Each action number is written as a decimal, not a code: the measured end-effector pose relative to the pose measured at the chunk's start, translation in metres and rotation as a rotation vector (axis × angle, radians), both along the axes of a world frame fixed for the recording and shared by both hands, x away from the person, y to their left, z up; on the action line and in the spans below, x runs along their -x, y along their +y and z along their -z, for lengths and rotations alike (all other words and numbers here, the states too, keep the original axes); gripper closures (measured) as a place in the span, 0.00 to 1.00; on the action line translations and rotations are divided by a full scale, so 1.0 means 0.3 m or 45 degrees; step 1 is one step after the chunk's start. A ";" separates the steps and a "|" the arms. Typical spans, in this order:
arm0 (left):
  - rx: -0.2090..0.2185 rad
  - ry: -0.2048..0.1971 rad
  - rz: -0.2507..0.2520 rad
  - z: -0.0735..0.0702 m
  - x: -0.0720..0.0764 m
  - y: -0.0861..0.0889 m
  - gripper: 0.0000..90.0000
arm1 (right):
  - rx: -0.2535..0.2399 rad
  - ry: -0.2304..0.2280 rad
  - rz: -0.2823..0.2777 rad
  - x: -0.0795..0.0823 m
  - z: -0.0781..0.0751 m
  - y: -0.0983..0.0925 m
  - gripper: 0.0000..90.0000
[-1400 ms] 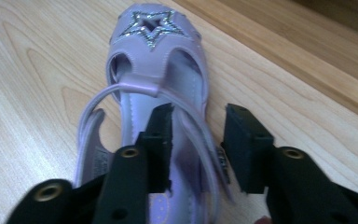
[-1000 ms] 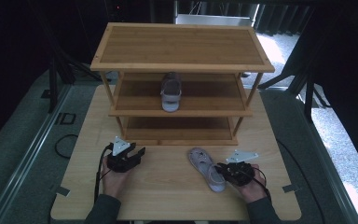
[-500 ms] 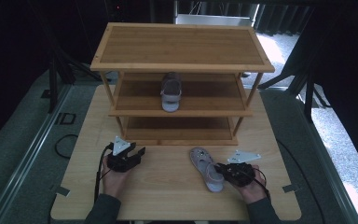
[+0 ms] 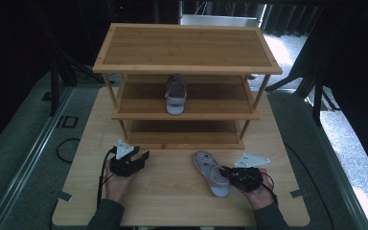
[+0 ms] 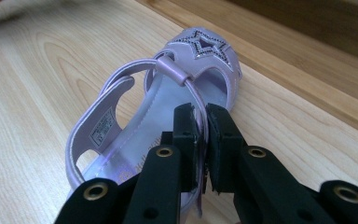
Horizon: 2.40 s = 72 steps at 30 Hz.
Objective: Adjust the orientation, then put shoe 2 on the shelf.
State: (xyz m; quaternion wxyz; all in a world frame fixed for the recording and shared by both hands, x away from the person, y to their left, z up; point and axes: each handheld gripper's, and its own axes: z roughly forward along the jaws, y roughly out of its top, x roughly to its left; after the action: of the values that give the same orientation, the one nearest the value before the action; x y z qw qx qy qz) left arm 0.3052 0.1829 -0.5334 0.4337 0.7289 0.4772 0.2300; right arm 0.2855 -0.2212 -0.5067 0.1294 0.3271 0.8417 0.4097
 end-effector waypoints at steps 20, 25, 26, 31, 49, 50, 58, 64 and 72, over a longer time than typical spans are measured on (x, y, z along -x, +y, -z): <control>0.004 0.009 -0.017 0.005 -0.001 0.012 0.59 | -0.052 -0.038 -0.049 -0.007 -0.086 0.010 0.92; 0.002 0.009 -0.018 0.005 -0.001 0.013 0.59 | -0.068 -0.051 -0.065 -0.021 -0.113 0.011 0.92; 0.002 0.009 -0.021 0.005 -0.001 0.014 0.59 | -0.067 -0.053 -0.070 -0.023 -0.119 0.011 0.92; 0.004 0.008 -0.022 0.007 0.000 0.015 0.59 | -0.067 -0.065 -0.088 -0.033 -0.142 0.017 0.92; 0.005 0.014 -0.021 0.010 -0.007 0.014 0.59 | -0.092 -0.090 -0.142 -0.059 -0.223 0.060 0.92; 0.004 0.015 -0.022 0.009 -0.008 0.015 0.59 | -0.092 -0.091 -0.144 -0.060 -0.225 0.063 0.92; 0.008 0.015 -0.024 0.010 -0.009 0.015 0.59 | -0.113 -0.089 -0.176 -0.067 -0.251 0.079 0.92; 0.005 0.015 -0.022 0.011 -0.010 0.014 0.59 | -0.121 -0.089 -0.205 -0.071 -0.271 0.088 0.92; -0.001 0.014 -0.021 0.010 -0.010 0.014 0.59 | -0.148 -0.102 -0.232 -0.075 -0.304 0.095 0.92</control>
State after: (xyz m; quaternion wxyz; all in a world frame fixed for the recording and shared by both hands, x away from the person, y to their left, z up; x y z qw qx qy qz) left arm 0.3081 0.1871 -0.5365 0.4288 0.7265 0.4854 0.2297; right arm 0.3081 -0.1927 -0.4154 0.1059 0.2395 0.8370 0.4804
